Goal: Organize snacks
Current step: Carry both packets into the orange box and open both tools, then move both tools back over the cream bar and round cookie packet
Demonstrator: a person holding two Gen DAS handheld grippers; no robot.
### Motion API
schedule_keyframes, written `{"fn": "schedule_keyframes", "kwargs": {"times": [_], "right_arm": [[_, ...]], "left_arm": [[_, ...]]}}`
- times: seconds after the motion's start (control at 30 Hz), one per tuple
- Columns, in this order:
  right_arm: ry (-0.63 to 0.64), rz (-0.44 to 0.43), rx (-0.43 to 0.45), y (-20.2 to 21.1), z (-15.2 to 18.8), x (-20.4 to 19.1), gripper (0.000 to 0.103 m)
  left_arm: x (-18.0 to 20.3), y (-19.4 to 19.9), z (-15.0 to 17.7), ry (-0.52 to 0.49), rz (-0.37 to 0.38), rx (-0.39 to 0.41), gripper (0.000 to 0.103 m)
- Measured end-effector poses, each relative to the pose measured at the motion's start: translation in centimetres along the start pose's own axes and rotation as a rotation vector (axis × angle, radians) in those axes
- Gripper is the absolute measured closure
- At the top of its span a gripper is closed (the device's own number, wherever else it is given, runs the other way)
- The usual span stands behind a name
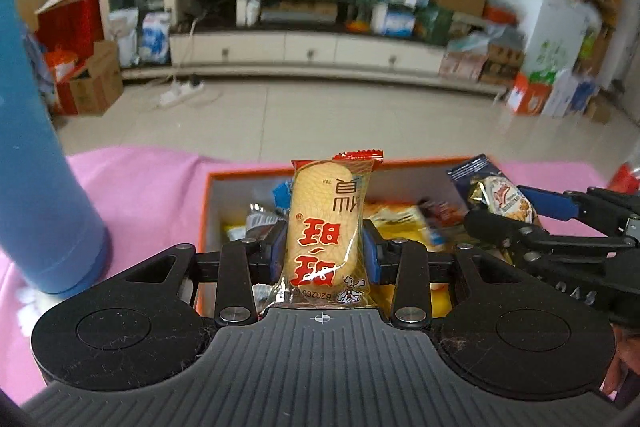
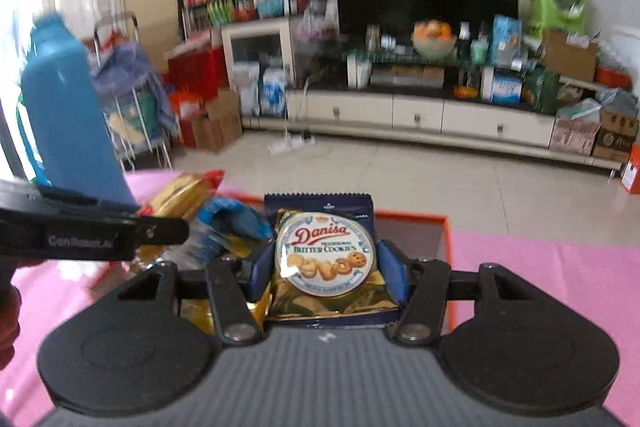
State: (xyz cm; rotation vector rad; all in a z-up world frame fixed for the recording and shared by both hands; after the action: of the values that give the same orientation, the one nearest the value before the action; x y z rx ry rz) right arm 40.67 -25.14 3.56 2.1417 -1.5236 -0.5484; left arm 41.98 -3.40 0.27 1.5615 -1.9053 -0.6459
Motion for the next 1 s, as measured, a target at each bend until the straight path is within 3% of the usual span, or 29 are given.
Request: {"fn": "schedule_keyframes", "kwargs": {"times": [0.13,0.3,0.33,0.37,0.4,0.43,0.57,0.67,0.87,1.0], "right_arm": [[0.003,-0.03,-0.124,-4.5,2.8,-0.1,0.038],[-0.012,-0.039,-0.1,-4.4,3.1,-0.2,0.031],[-0.02,-0.037,-0.085,-3.7,2.8,-0.1,0.025],[-0.014,-0.016,-0.059,-2.6,2.4,0.0,0.01],[-0.008,-0.005,-0.032,-1.6,1.9,0.0,0.001],[-0.011,-0.005,0.01,0.1,1.5,0.1,0.001],[-0.079,-0.024,0.067,6.6,2.3,1.2,0.001],[-0.138,-0.033,0.049,10.2,5.7,2.0,0.001],[-0.298,0.015,-0.058,14.5,16.6,3.6,0.001],[-0.478,0.033,-0.064,16.0,22.1,5.6,0.001]], "left_arm": [[0.0,-3.7,1.3,-0.072,-0.058,-0.027,0.092],[0.0,-2.9,1.9,-0.099,-0.066,0.008,0.08],[0.0,-2.1,1.8,-0.095,-0.071,0.023,0.07],[0.0,-1.0,1.9,-0.09,-0.065,0.044,0.062],[-0.1,0.5,2.0,-0.08,-0.055,0.068,0.047],[-0.2,2.2,2.3,-0.066,-0.049,0.096,0.042],[-0.1,7.5,4.7,-0.03,-0.02,0.123,0.038],[0.5,10.1,8.6,-0.013,-0.006,0.081,0.034],[2.9,11.8,19.2,0.029,0.016,-0.087,0.034],[5.5,11.7,22.6,0.02,0.015,-0.131,0.034]]}}
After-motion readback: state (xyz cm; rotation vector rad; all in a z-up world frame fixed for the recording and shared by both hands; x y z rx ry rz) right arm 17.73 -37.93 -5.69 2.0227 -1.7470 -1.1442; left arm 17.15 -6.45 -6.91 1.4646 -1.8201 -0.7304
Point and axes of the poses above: each gripper's, at about its wrist camera, not at the fingertips, and y roughly against the way its jaws point, x to its right, z to its underside, the point moved 8 cm from there along -y, roughly the way its jaws point, and after that the axes turned 4 degrees about z, right-handed, at the moved point
